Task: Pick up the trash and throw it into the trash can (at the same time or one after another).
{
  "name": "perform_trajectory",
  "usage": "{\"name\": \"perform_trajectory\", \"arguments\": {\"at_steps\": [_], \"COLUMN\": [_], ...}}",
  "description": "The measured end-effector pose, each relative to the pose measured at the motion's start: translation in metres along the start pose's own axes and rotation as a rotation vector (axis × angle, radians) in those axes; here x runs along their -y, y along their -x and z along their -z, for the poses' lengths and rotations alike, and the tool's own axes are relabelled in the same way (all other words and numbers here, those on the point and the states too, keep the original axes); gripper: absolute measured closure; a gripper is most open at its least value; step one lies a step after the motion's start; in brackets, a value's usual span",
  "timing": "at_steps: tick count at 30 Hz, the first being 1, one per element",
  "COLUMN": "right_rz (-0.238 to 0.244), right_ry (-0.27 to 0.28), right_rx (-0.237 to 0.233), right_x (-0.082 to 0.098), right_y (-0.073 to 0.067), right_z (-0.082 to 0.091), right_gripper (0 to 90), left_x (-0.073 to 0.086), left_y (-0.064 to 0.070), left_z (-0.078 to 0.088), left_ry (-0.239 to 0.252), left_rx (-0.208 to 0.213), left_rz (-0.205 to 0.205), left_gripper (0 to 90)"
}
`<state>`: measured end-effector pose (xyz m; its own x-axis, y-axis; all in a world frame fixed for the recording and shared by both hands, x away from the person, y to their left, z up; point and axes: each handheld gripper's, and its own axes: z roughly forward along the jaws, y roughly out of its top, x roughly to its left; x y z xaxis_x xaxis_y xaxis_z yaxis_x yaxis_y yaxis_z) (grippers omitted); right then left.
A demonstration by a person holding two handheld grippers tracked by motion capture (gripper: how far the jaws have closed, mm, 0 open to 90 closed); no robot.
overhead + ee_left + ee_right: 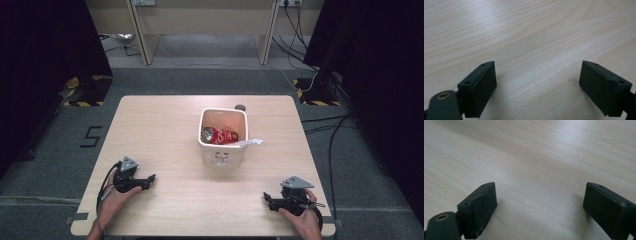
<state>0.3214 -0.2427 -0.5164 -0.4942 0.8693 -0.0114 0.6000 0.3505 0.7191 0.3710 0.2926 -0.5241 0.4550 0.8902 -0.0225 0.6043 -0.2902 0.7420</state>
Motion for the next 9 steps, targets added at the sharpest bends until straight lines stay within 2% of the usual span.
{"name": "perform_trajectory", "arguments": {"at_steps": [9], "right_rz": [0.001], "right_ry": [-0.001], "right_rx": [0.000], "right_x": [-0.0001], "right_y": [-0.0002], "right_z": [0.0000], "right_gripper": [11.7], "left_x": [0.0000], "left_y": [0.0000], "left_z": [0.0000], "left_ry": [0.000], "left_rx": [0.000], "left_rz": [0.000], "left_gripper": [13.4]}}
